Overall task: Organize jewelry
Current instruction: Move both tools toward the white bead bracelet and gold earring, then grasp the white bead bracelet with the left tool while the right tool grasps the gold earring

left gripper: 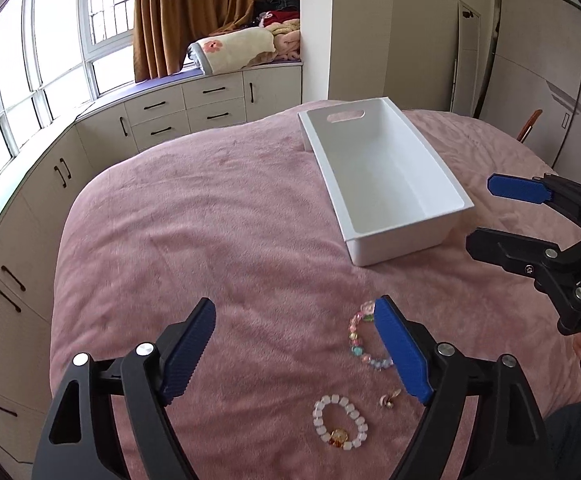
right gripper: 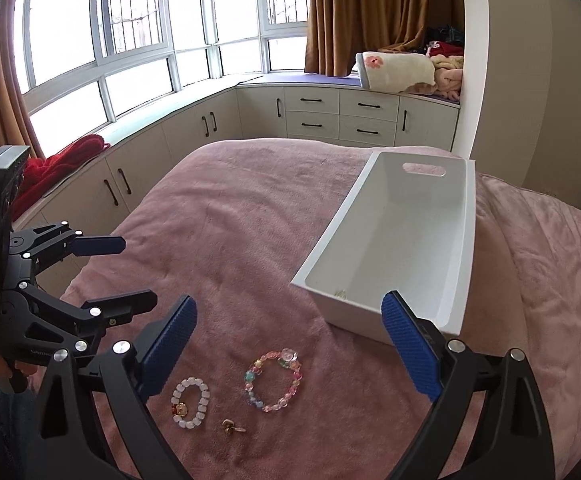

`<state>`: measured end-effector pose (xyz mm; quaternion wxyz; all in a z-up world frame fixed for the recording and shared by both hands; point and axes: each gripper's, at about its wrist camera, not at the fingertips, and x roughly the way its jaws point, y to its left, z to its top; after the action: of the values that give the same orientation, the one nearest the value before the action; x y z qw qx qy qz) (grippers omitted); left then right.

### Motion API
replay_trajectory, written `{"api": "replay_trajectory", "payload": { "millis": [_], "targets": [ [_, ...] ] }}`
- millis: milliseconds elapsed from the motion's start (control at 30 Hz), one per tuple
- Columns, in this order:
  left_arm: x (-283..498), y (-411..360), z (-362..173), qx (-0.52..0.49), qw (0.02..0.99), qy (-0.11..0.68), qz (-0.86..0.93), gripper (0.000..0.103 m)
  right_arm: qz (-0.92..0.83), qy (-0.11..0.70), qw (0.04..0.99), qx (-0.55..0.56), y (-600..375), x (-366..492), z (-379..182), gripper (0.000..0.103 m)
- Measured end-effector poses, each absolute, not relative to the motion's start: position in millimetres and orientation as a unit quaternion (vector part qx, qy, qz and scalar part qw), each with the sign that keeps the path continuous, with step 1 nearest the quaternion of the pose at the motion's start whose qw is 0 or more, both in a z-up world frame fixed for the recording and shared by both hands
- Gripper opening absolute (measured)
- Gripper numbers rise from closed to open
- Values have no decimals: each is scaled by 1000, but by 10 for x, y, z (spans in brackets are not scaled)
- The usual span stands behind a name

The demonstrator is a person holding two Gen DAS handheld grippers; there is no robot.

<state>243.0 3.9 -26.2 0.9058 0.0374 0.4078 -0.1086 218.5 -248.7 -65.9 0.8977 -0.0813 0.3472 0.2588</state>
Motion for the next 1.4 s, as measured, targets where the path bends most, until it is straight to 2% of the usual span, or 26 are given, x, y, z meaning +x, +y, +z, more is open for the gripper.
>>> {"api": "replay_trajectory", "payload": {
  "millis": [467, 867, 1100, 1233, 1300, 1400],
  "targets": [
    [2128, 165, -1267, 20, 859, 499, -115, 85, 264, 411, 864, -119, -2239, 1836, -1592, 92],
    [2154, 34, -1780, 26, 834, 535, -130, 85, 263, 466, 833, -137, -2135, 1850, -2224, 74],
    [2190, -63, -1891, 59, 832, 539, -118, 76, 260, 491, 818, -147, -2091, 1858, -2461, 63],
    [2203, -56, -1907, 59, 834, 538, -110, 70, 258, 494, 818, -144, -2111, 1859, -2511, 62],
    [2189, -45, -1918, 66, 836, 535, -102, 60, 260, 494, 817, -146, -2119, 1856, -2511, 57],
    [2182, -34, -1929, 65, 837, 534, -101, 57, 263, 495, 815, -143, -2149, 1845, -2505, 51]
  ]
}}
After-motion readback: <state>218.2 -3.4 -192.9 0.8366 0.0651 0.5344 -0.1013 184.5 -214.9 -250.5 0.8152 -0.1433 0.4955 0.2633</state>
